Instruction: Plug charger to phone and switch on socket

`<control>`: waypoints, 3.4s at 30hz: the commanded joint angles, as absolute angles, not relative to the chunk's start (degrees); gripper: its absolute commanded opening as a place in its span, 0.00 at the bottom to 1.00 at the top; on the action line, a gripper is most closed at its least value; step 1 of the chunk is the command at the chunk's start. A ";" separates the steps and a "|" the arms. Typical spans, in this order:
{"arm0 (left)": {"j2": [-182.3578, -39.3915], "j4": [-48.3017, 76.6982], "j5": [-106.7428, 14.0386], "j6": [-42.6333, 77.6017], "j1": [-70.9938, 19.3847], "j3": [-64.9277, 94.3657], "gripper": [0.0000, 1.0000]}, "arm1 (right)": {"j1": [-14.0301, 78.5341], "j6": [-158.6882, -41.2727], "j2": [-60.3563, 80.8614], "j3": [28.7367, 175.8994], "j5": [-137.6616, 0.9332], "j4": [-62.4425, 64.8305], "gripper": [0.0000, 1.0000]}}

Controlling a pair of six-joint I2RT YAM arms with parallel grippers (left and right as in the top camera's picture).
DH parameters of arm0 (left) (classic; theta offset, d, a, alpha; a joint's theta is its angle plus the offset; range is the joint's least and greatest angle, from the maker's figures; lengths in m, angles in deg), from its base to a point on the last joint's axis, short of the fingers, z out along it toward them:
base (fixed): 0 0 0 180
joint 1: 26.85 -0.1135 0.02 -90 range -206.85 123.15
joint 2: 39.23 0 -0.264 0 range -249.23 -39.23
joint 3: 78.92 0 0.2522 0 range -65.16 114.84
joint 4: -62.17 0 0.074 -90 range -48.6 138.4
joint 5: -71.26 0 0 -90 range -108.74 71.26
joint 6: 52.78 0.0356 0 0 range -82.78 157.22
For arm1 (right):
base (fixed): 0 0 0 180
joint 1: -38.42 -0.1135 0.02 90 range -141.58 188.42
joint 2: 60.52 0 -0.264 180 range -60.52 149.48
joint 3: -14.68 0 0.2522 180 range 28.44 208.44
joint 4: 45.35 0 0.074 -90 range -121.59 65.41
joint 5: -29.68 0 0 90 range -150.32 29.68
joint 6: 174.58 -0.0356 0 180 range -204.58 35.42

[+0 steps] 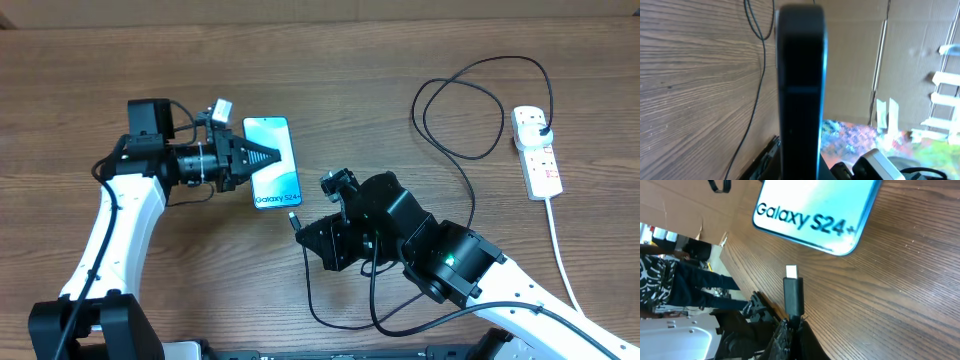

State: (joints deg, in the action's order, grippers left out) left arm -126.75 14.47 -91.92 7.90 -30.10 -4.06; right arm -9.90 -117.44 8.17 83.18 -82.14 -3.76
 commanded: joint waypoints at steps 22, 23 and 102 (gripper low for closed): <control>-125.99 23.10 -93.52 7.22 -27.32 -3.92 0.04 | -10.27 -117.84 7.75 83.20 -83.52 -3.34 0.04; -125.99 23.13 -93.58 7.22 -27.17 -3.92 0.04 | -10.27 -117.84 7.75 83.20 -83.52 -2.86 0.04; -125.99 24.92 -96.10 7.00 -23.43 -3.92 0.04 | -10.27 -120.85 7.75 83.20 -86.54 0.22 0.04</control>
